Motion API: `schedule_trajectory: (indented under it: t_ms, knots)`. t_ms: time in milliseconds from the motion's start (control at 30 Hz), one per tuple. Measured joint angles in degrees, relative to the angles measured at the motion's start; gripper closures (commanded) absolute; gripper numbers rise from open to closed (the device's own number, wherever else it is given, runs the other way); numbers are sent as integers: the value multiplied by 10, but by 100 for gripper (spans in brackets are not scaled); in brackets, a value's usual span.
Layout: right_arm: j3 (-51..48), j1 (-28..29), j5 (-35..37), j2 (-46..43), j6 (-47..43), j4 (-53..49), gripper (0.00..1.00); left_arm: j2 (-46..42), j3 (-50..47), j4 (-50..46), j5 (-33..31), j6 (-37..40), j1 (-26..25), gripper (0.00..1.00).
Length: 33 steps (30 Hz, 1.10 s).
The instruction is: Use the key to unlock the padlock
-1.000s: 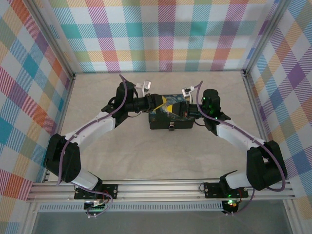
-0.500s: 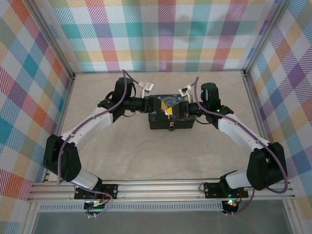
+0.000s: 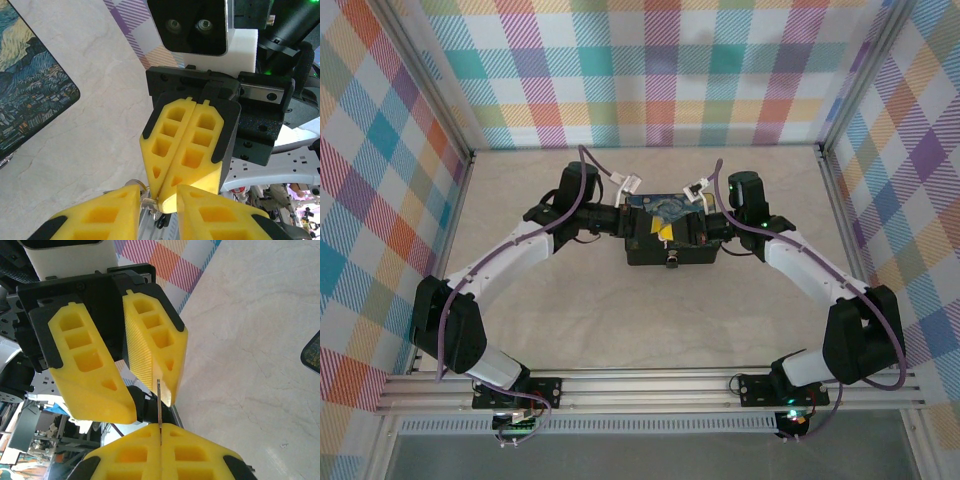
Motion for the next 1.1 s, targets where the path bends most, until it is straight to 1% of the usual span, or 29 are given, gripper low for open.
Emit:
schedule_trajectory:
  t_ms: [67,167,300,367,400,433,467,500,533,600,700,833,933,1100]
  knots:
    - [0,0,-3,0,-1,-1,96,0,0,0,0,0,-2,78]
    - [0,0,-8,0,-2,-1,96,0,0,-1,-1,1,-2,86]
    - [0,0,-12,0,-3,-4,96,0,0,-4,-1,5,-2,100]
    - [0,0,-13,0,-3,-5,94,0,0,-4,0,6,-3,100]
    - [0,0,-14,0,-4,-5,88,0,0,-4,-2,6,-3,100]
    - [0,0,-13,0,-3,-6,79,0,0,-4,-3,6,-3,100]
    - [0,0,-11,0,0,-6,74,0,0,-3,-5,5,-4,100]
    - [0,0,-9,0,5,-5,65,0,0,0,-11,3,-7,100]
    - [-2,-1,-9,0,13,1,60,0,0,3,-19,-2,-9,100]
    - [-7,-3,-7,-1,29,28,55,0,-1,14,-36,-18,-12,100]
    - [-31,-5,6,-10,64,74,53,0,-14,57,-59,-54,-12,100]
    - [-80,-5,35,-30,127,144,53,0,-34,109,-84,-102,-12,100]
    - [-115,-5,63,-46,177,195,53,-1,-35,131,-97,-124,-12,100]
    - [-134,-5,111,-63,233,250,55,-5,-35,160,-104,-144,-12,100]
